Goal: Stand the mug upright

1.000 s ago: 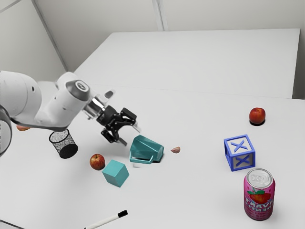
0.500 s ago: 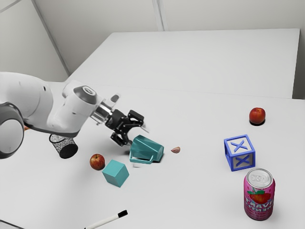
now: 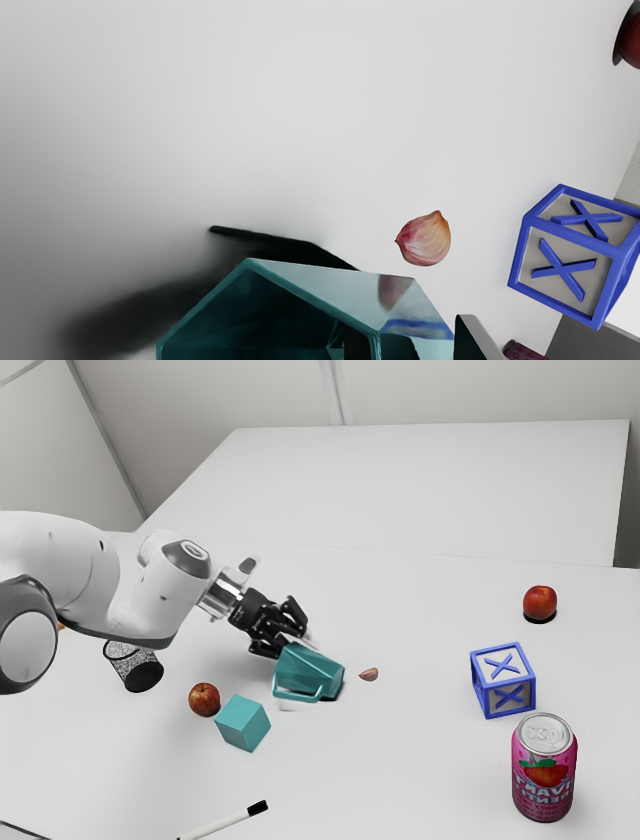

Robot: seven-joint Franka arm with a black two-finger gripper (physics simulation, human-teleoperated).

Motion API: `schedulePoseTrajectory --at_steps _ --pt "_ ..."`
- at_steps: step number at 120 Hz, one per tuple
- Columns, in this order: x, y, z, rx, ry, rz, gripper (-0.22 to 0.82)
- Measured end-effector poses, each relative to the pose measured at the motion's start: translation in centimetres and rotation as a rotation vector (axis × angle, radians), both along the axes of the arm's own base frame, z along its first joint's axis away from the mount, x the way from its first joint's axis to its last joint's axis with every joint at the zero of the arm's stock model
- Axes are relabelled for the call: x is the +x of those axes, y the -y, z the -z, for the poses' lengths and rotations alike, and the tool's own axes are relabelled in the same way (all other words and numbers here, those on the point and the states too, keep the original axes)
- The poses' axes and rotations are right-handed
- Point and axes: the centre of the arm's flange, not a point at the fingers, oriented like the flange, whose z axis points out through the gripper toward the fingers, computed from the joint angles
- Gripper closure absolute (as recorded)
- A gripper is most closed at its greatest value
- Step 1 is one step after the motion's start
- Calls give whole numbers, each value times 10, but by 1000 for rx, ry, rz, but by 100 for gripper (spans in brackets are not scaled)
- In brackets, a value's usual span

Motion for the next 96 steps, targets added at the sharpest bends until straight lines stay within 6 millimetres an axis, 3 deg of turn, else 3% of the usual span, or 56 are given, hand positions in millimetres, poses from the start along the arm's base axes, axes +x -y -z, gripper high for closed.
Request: schedulePoseTrajectory --at_steps 11,40,67,96 --pt "0 0 -1 -1 5 -1 64" --pt "4 5 -10 -35 35 -18 75" --pt "5 11 -17 -49 54 -13 77" --pt "7 10 -47 14 102 53 78"
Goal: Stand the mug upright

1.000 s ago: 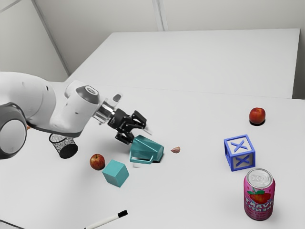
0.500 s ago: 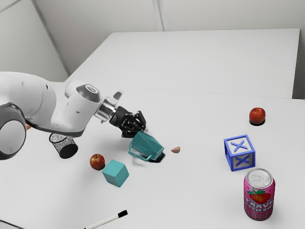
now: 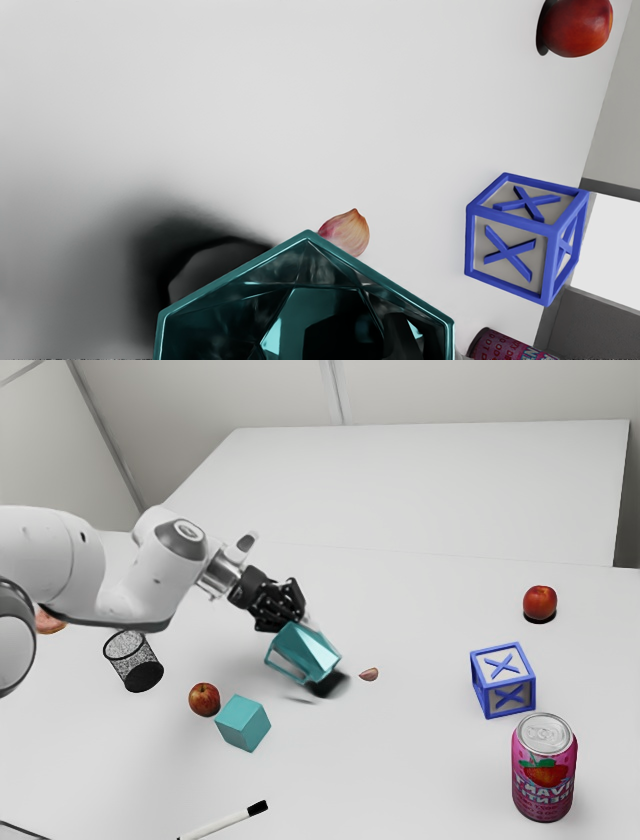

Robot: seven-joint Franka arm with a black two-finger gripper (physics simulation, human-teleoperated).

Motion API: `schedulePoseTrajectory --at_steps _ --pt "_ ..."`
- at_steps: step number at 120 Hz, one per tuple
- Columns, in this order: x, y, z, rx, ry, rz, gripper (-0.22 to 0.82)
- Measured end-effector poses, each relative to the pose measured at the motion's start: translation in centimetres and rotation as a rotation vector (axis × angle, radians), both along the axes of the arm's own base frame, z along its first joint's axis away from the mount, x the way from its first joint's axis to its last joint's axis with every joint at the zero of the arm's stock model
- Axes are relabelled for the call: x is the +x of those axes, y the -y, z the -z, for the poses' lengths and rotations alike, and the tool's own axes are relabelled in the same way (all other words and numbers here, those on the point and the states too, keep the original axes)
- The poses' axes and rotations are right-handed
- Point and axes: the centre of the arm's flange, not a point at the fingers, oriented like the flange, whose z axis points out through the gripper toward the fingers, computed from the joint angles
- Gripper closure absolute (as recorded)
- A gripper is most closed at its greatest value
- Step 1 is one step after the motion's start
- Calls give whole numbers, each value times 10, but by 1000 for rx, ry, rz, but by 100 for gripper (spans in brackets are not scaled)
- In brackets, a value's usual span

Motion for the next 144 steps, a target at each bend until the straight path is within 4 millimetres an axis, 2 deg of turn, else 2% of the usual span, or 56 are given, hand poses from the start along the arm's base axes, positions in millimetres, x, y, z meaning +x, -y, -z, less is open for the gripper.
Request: schedulePoseTrajectory --at_steps 7,27,41,80,103,144 --pt "1 -2 -4 35 8 14 78" --pt "3 8 -14 169 38 65 78" --pt "3 9 -29 297 66 99 78" --pt "3 39 -45 624 108 172 78" --pt "-8 55 -42 737 84 155 78" --pt "-37 63 -26 835 47 60 76"
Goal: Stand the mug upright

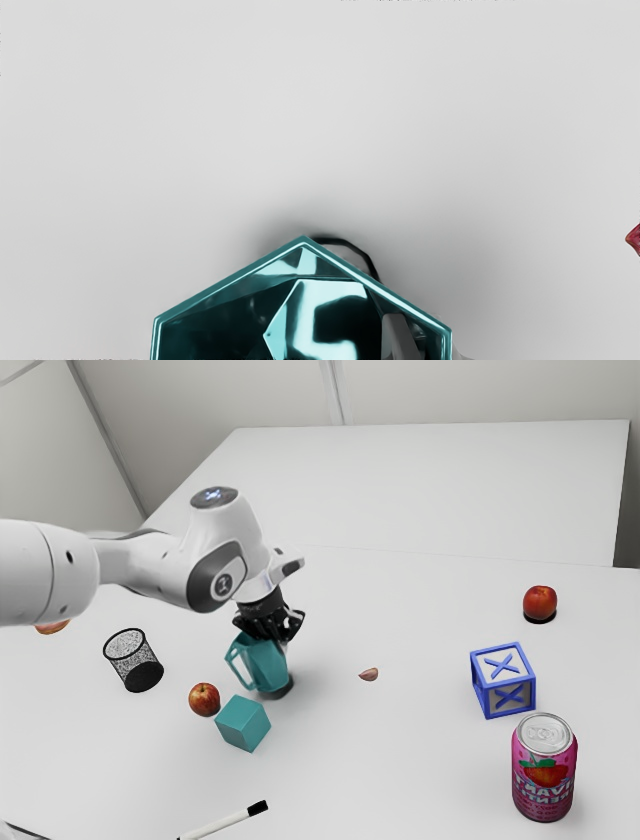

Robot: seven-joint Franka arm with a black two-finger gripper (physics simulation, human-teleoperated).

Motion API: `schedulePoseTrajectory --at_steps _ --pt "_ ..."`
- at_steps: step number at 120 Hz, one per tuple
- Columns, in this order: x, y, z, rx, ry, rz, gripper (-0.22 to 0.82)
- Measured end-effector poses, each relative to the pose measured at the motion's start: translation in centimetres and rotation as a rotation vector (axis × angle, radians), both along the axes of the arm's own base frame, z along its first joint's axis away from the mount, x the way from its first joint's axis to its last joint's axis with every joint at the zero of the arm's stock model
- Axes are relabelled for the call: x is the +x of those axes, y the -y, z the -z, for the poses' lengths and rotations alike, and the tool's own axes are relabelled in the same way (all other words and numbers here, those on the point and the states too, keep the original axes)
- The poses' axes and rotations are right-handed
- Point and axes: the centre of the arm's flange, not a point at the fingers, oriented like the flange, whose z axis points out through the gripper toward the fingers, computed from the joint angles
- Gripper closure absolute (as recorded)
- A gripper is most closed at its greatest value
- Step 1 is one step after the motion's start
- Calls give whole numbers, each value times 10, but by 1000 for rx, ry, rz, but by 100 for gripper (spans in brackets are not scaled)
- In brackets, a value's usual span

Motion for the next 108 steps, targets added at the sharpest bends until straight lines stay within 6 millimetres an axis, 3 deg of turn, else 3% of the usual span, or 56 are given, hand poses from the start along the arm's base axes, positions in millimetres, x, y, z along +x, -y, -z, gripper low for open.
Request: schedulePoseTrajectory --at_steps 59,108 --pt "3 -4 1 12 52 -146 76" --pt "2 -2 10 96 52 -134 76"
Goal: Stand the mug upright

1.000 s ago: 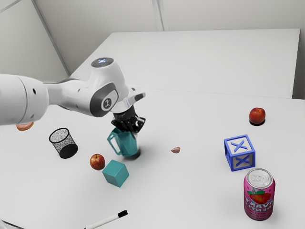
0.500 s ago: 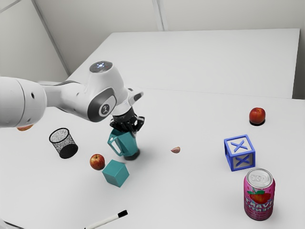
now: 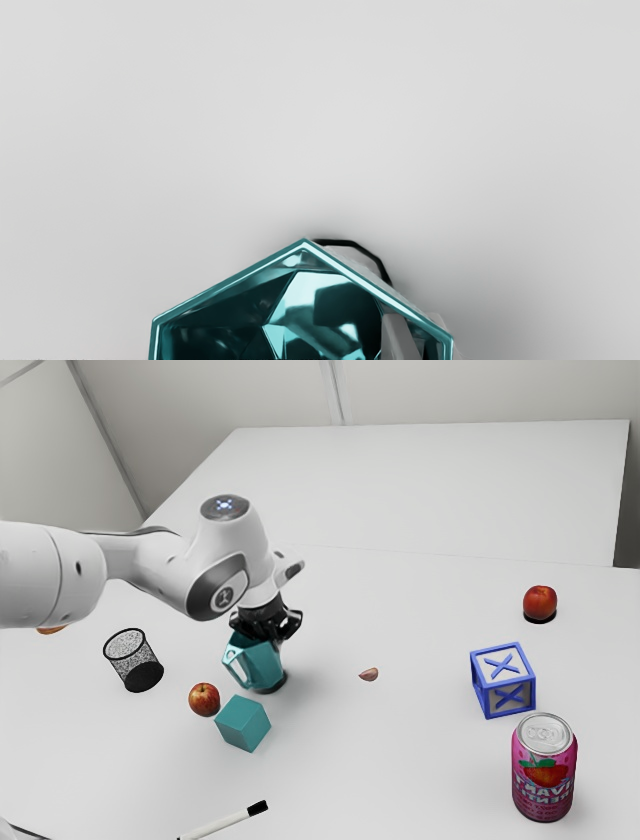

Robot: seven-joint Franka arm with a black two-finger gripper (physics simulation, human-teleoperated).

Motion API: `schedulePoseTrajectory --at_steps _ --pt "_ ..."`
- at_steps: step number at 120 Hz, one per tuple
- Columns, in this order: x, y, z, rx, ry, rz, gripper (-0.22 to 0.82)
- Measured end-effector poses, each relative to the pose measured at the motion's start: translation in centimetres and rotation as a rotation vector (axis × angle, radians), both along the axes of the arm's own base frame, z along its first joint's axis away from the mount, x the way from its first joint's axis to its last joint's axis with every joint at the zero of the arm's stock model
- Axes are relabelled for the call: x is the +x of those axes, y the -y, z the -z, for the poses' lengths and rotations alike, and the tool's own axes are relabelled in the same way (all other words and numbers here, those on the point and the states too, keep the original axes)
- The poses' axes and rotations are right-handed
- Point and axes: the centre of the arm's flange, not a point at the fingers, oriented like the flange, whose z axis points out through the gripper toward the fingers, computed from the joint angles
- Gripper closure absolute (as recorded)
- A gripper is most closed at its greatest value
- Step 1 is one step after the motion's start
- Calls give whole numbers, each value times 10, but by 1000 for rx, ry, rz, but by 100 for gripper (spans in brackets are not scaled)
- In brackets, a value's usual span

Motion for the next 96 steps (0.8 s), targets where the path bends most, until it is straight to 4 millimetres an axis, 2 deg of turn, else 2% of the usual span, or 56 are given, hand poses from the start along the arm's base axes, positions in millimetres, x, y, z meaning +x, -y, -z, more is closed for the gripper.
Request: schedulePoseTrajectory --at_steps 42,69,81,96 --pt "-2 0 13 16 -21 -28 77" --pt "-1 0 14 15 -22 -36 32" --pt "1 -4 12 15 -21 -43 20" --pt "4 -6 7 12 -19 -46 11"
